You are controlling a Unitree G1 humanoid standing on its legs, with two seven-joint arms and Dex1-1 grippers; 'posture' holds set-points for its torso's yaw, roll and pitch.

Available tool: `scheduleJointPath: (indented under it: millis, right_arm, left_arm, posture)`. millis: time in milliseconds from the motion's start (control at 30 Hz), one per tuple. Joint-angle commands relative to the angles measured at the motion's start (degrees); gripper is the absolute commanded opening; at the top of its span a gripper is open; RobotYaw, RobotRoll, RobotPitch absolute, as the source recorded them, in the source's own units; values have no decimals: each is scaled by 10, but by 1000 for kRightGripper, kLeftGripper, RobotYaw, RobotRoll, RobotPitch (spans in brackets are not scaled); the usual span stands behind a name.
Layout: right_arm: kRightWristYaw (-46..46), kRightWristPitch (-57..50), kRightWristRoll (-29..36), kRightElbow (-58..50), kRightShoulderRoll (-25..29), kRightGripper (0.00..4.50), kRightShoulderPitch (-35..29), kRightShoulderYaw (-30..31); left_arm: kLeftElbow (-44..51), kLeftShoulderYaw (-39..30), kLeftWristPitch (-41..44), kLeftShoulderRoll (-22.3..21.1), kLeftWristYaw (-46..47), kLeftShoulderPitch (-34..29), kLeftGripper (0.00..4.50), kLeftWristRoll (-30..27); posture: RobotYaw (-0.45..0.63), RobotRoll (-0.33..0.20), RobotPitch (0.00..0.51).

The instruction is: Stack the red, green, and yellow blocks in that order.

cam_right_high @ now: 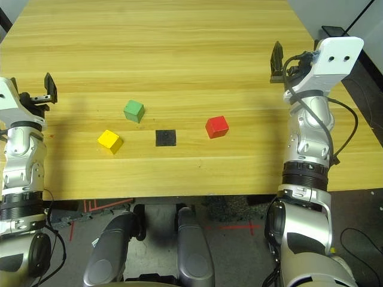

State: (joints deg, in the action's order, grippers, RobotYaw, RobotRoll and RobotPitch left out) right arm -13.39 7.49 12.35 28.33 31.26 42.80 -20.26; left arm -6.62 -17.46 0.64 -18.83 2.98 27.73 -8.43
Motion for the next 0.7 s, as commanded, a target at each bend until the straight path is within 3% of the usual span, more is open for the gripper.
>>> scheduleJointPath:
  millis: [33,200,333,500,700]
  right_arm:
    - [-1,13,-3,9,-3,4500,-9,1]
    - [-8,2,-2,-16,-5,4500,-20,11]
    - [-47,-38,26,-57,9,4500,-30,11]
    - [-118,-174,115,-154,23,4500,-67,2]
    - [-205,-369,235,-282,74,4500,-129,3]
  left_arm:
    - [4,-3,6,-3,0,-12,4482,7]
    - [5,-7,7,-7,-15,-14,4482,-5]
    - [-16,-5,-7,-12,-85,-5,4482,-46]
    - [-18,9,-14,-36,-255,-3,4482,-128]
    - [12,40,44,-90,-470,-24,4482,-223]
  posture:
    - [236,32,259]
    - [203,7,281]
    - [199,3,272]
    - [182,1,279]
    - [165,-7,292]
